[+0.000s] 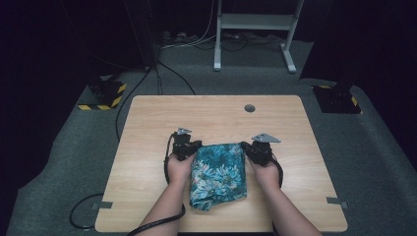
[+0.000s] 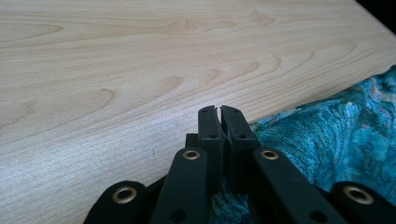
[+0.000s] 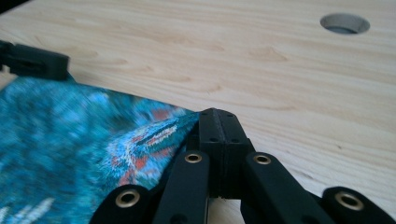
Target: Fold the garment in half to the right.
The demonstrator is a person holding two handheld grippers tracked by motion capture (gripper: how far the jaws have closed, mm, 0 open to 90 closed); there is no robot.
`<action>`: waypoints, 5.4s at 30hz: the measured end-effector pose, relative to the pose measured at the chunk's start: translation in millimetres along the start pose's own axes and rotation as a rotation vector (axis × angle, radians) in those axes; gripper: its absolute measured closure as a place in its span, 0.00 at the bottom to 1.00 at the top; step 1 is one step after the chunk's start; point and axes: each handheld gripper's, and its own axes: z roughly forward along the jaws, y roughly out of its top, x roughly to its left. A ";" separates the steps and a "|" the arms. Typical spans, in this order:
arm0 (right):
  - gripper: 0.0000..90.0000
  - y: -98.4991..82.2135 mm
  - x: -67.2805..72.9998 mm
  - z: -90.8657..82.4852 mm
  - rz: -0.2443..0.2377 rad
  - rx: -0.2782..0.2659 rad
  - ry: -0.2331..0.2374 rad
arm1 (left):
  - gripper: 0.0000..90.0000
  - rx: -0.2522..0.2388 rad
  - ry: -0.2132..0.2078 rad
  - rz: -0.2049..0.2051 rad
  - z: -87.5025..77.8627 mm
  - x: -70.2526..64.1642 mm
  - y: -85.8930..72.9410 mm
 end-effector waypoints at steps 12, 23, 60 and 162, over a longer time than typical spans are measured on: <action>0.78 7.4 -9.1 -14.2 0.018 -0.042 -0.013 | 0.55 -0.092 0.007 0.063 -17.6 -19.2 14.1; 0.70 6.8 26.4 13.5 -0.094 0.068 0.042 | 0.39 0.041 -0.013 0.093 9.4 -26.1 1.2; 0.46 -4.3 25.5 21.0 -0.064 0.106 0.118 | 0.30 0.011 -0.072 0.015 -12.3 -6.8 -11.4; 0.00 -113.0 -36.0 -138.3 -0.098 0.199 -0.072 | 0.00 0.110 0.221 0.256 -146.5 16.9 -133.8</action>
